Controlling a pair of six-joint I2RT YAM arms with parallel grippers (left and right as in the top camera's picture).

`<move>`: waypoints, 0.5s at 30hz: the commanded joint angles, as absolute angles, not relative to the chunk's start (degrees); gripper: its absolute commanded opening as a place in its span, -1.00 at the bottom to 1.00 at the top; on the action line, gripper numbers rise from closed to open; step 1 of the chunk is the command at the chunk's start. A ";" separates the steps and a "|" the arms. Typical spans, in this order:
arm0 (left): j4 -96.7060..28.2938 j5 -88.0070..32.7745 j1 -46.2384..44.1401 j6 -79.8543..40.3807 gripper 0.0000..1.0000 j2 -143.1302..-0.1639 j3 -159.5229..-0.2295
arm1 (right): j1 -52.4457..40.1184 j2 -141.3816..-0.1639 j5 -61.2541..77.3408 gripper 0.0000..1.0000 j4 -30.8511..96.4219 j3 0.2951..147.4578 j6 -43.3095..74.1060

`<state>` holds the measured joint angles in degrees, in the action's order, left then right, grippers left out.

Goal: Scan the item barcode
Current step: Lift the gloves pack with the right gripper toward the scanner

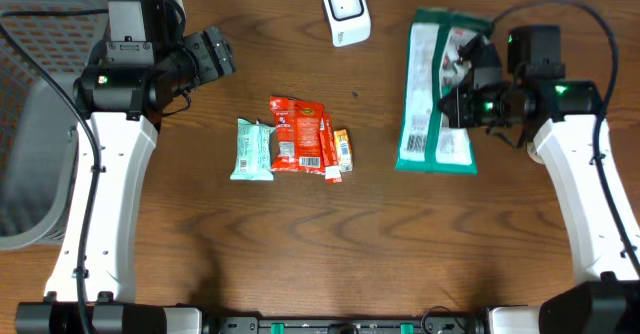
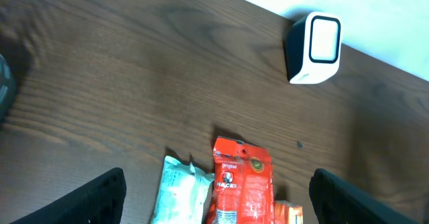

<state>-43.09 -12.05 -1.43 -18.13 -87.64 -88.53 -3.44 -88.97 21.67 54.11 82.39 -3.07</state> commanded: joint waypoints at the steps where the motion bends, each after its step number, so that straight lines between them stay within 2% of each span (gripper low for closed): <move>1: -43.05 -11.92 -1.26 -17.69 0.75 -87.22 -88.73 | -6.70 -87.53 16.97 -0.98 55.72 87.24 -8.54; 7: -43.07 -11.92 -1.26 -17.69 0.75 -87.22 -88.73 | -14.26 -87.53 2.48 -0.98 59.46 95.74 -13.93; 15: -43.05 -11.92 -1.26 -17.69 0.75 -87.22 -88.73 | -23.03 -87.55 -7.92 -0.98 59.31 102.74 -19.99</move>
<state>-43.09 -12.05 -1.43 -18.13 -87.64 -88.53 -21.15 -88.95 -1.54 59.35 99.53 -15.86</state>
